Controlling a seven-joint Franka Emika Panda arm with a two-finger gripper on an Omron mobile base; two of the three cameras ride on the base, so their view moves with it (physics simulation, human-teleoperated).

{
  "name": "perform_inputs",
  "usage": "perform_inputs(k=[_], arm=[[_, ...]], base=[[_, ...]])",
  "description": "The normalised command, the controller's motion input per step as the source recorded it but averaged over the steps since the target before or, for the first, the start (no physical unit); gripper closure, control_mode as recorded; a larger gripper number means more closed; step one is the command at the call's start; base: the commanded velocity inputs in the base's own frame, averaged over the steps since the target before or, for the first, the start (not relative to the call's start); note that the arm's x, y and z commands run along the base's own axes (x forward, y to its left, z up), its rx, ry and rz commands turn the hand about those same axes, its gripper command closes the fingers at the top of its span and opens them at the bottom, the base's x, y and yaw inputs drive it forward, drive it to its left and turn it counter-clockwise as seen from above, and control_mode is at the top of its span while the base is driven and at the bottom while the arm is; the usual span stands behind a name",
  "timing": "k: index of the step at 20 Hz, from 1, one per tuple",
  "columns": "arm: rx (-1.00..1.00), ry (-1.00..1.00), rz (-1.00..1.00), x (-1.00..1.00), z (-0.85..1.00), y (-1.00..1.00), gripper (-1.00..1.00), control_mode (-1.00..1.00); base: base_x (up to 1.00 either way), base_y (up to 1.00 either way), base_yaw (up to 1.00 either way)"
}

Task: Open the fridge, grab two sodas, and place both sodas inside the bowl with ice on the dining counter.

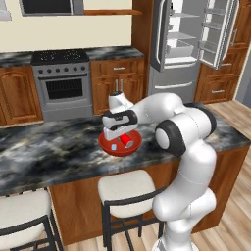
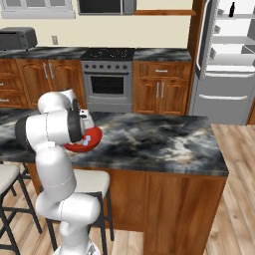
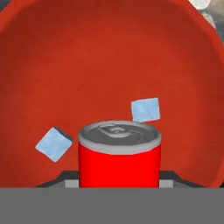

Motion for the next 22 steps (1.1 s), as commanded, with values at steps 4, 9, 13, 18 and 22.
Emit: perform_inputs(k=[4,9,13,18,22], arm=[[0.0,0.0,0.0,0.27,-0.11,0.0,1.0,-1.0],[0.0,0.0,0.0,0.22,-0.13,0.0,1.0,-1.0],[0.0,0.0,0.0,0.13,-0.16,0.0,1.0,-1.0],[0.0,0.0,0.0,0.08,-0.18,0.02,1.0,-1.0],[0.0,0.0,0.0,0.01,-0.19,0.02,1.0,-1.0]], base=[[0.0,0.0,0.0],[0.0,0.0,0.0],[0.0,0.0,0.0],[0.0,0.0,0.0],[0.0,0.0,0.0]])
